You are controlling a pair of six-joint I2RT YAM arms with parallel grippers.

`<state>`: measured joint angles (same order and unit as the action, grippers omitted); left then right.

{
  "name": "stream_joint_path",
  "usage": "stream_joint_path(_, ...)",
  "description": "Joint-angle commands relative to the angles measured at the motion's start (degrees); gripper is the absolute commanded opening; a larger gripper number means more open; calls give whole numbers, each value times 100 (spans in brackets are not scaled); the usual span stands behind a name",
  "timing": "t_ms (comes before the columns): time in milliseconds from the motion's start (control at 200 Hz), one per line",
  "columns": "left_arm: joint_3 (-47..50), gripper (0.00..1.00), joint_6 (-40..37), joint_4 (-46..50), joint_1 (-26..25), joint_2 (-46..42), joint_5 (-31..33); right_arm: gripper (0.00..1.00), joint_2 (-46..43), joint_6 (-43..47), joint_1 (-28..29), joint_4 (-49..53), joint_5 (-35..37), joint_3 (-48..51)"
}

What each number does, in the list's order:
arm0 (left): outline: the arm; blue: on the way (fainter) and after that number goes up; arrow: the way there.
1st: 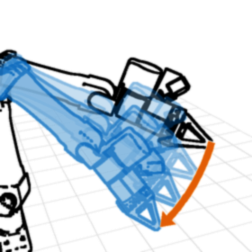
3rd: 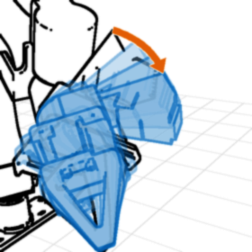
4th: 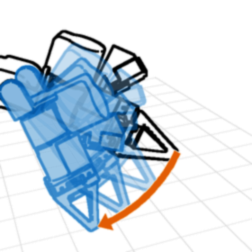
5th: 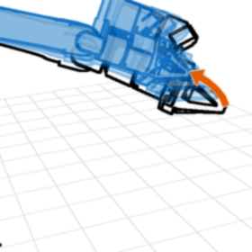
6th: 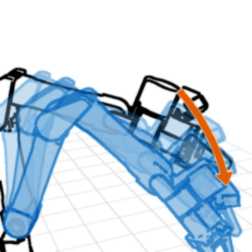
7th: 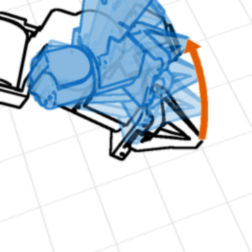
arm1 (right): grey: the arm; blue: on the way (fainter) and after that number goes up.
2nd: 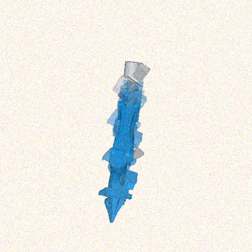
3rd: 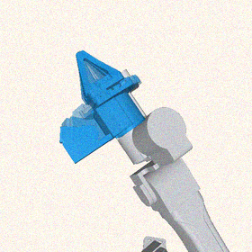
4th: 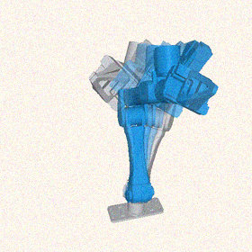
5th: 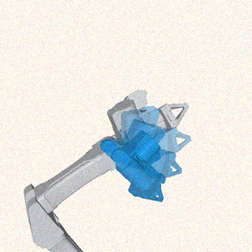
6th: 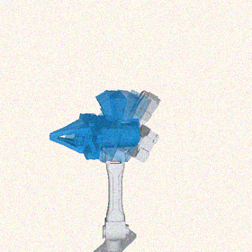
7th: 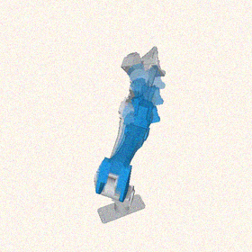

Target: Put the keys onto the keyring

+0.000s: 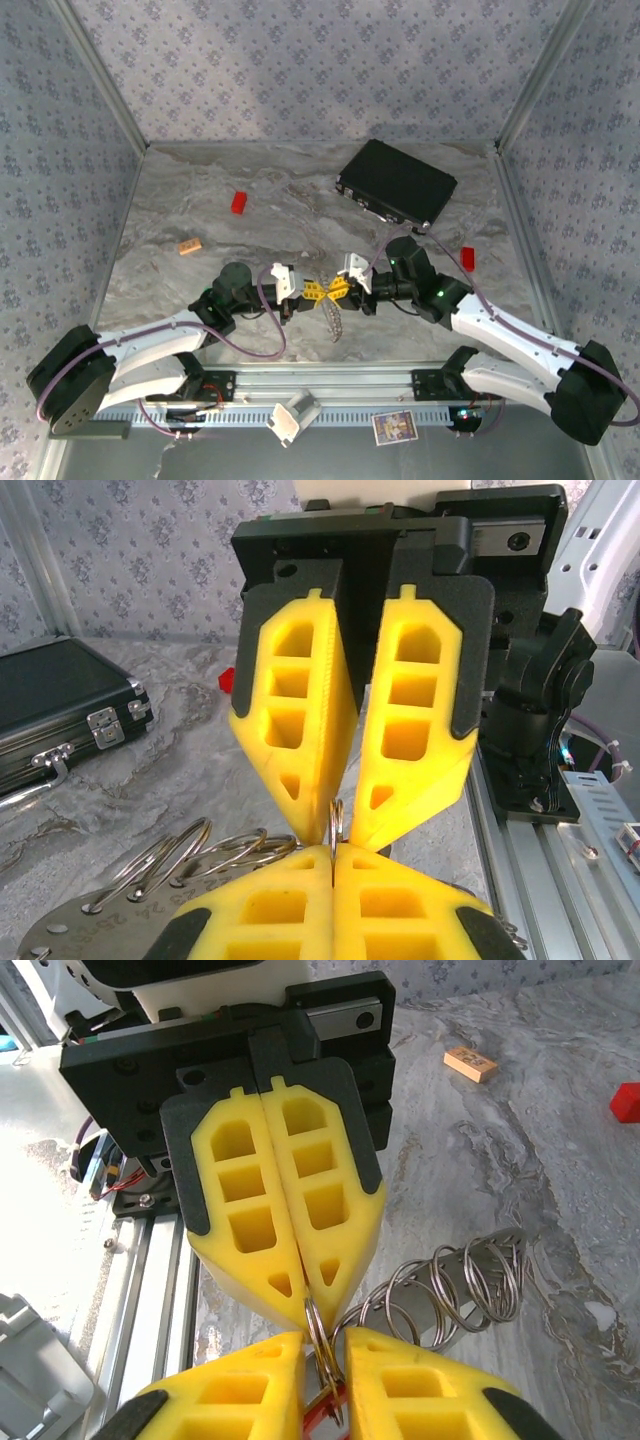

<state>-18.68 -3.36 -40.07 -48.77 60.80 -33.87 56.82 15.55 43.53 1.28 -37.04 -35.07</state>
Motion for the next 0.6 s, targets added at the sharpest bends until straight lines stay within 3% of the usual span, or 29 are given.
stream_joint_path(0, -61, 0, 12, -317, -27, -77, -209, 7, 92, 30, 37, -99, -207, -223)
stream_joint_path(30, -72, 0, 3, -282, -31, -72, -201, 0, 108, 58, 33, -64, -211, -247)
stream_joint_path(105, -151, 0, -109, 64, -35, -119, -74, 0, 128, 176, 33, 148, -153, -329)
stream_joint_path(240, -359, 26, -460, 1025, -29, -309, 319, 0, 134, 563, 64, 908, 302, -612)
stream_joint_path(290, -422, 32, -575, 1353, -35, -369, 452, 0, 168, 709, 89, 1211, 454, -728)
stream_joint_path(475, -796, 34, -944, 2352, -33, -394, 548, 0, 444, 1094, 274, 2019, 941, -1208)
stream_joint_path(595, -907, 33, -996, 2517, -34, -320, 474, 0, 623, 1247, 406, 2272, 1188, -1436)
